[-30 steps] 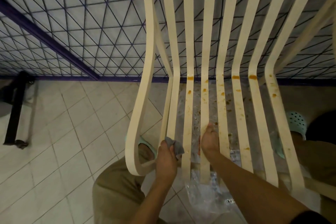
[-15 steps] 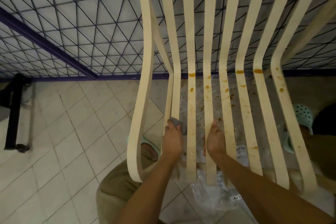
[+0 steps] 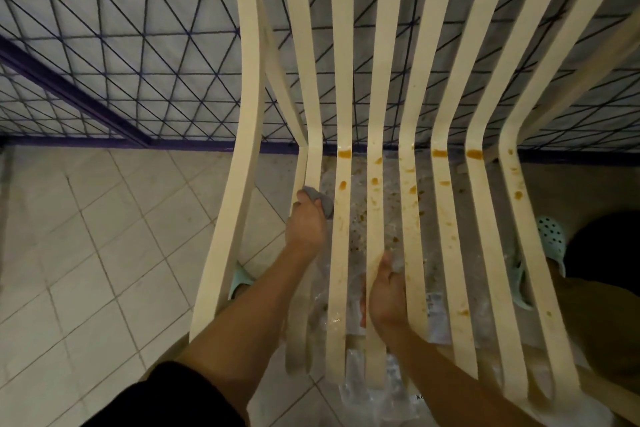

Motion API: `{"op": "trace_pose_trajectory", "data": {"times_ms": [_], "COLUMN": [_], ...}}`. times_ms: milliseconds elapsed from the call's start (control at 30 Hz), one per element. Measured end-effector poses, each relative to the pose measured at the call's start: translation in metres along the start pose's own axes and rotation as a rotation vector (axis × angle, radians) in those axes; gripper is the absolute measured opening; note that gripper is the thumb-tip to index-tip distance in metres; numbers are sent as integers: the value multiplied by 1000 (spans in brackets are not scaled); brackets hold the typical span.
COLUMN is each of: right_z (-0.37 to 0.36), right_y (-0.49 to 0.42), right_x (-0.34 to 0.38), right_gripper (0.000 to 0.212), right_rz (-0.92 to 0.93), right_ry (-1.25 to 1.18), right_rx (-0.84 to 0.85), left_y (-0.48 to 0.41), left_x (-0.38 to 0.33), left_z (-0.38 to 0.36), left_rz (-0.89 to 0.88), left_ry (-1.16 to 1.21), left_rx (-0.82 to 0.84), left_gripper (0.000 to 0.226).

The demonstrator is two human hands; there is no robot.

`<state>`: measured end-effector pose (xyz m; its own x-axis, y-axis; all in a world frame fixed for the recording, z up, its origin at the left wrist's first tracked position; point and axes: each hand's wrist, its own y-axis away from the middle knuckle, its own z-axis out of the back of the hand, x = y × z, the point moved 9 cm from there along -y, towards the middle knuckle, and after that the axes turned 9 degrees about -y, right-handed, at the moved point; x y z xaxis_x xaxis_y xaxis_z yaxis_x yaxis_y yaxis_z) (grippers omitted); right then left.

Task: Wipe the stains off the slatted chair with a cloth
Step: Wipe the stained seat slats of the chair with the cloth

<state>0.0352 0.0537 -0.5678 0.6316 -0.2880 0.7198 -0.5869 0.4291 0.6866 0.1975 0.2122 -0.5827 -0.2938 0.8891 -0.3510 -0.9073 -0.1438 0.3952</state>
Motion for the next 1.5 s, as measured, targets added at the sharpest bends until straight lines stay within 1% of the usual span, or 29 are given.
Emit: {"op": "trace_pose_trajectory", "data": {"times_ms": [67, 100, 233, 333, 433, 467, 533, 567, 600, 633, 667, 733, 767, 833, 967, 1000, 1100, 1133, 1167, 1200, 1267, 1300, 1433, 1500], "right_z": [3, 2, -1, -4, -4, -4, -5, -7, -9, -9, -8, -6, -7, -5, -4, -5, -4, -3, -1, -1, -5, -7, 0, -4], "right_y": [9, 8, -7, -13, -14, -14, -18, -20, -21, -21, -20, -18, -17, -17, -15, -15, -15, -13, -14, -16, -20, -21, -21, -22], "right_x": [9, 9, -16, -29, -31, -31, -39, -44, -47, -47, -42, -37, -35, -37, -31, -27, -22, -19, -19, -20, -28, -30, -28, -32], "right_gripper": [64, 63, 81, 83, 82, 86, 107, 113, 114, 111, 102, 77, 75, 79, 69, 74, 108, 108, 100, 97, 103, 101, 78, 83], "right_rz": [-38, -44, -76, -120, -101, -89, -75, -83, -87, -100, -97, -87, -84, -88, -85, -68, -25, -17, -23, -41, -47, -41, -7, -9], "right_ry": [-18, -23, 37, 13, 31, 36, 9, -6, -8, 2, 18, 28, 31, 51, 59, 46, 30, 24, 36, 50, 44, 38, 94, 87], "right_rx": [-19, -18, -42, -22, -37, -43, -35, -22, -5, -6, -8, -22, -21, -44, -44, -42, -40, -42, -45, -31, 16, 26, -72, -49], "left_y": [-12, -18, -34, -49, -66, -71, -81, -86, -91, -96, -99, -100, -99, -97, -84, -77, -55, -45, -37, -27, -7, 3, 40, 57], "left_x": [-7, -9, -24, -32, -39, -42, -48, -48, -48, -47, -46, -43, -42, -40, -29, -26, -15, -10, -6, -1, 9, 14, 31, 41], "left_z": [2, 4, 8, 11, 14, 14, 17, 18, 18, 18, 18, 17, 17, 16, 12, 10, 4, 5, 4, 3, 1, 0, 0, -2], "left_rz": [-4, 4, -9, -10, 9, 12, 34, 66, 95, 106, 108, 107, 98, 71, 100, 113, 129, 127, 125, 128, 138, 143, 157, 154], "left_ry": [-8, 1, 26, 43, 67, 54, 31, 62, 97, 118, 132, 138, 127, 124, 156, 157, 126, 107, 83, 64, 62, 66, 57, 81], "left_rx": [-6, -4, -2, 3, 7, 6, 6, 11, 16, 10, -4, -26, -44, -59, -51, -51, -46, -51, -54, -59, -50, -45, -42, -41], "left_gripper": [34, 34, 35, 37, 37, 37, 39, 41, 42, 41, 40, 38, 38, 38, 40, 41, 41, 41, 40, 39, 39, 39, 39, 39]}}
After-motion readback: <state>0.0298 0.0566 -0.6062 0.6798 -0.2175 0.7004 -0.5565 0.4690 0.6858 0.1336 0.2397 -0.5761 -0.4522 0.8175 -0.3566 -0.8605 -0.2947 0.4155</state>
